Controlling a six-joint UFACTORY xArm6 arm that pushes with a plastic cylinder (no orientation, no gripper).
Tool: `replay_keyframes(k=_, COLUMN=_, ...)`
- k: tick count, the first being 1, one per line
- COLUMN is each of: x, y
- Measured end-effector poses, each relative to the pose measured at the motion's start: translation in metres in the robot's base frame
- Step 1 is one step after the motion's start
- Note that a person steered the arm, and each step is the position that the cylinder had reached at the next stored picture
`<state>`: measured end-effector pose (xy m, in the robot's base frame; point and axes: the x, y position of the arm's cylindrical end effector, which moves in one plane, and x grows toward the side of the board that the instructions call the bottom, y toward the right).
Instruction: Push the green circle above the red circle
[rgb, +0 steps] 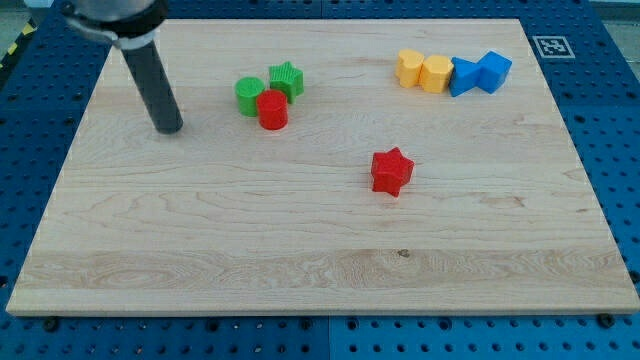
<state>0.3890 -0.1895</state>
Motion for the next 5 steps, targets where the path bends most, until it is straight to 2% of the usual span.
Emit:
replay_keyframes(k=2, x=-0.021, y=0.045)
replay_keyframes(k=4, x=-0.035, y=0.042)
replay_keyframes(k=5, x=-0.035, y=0.060)
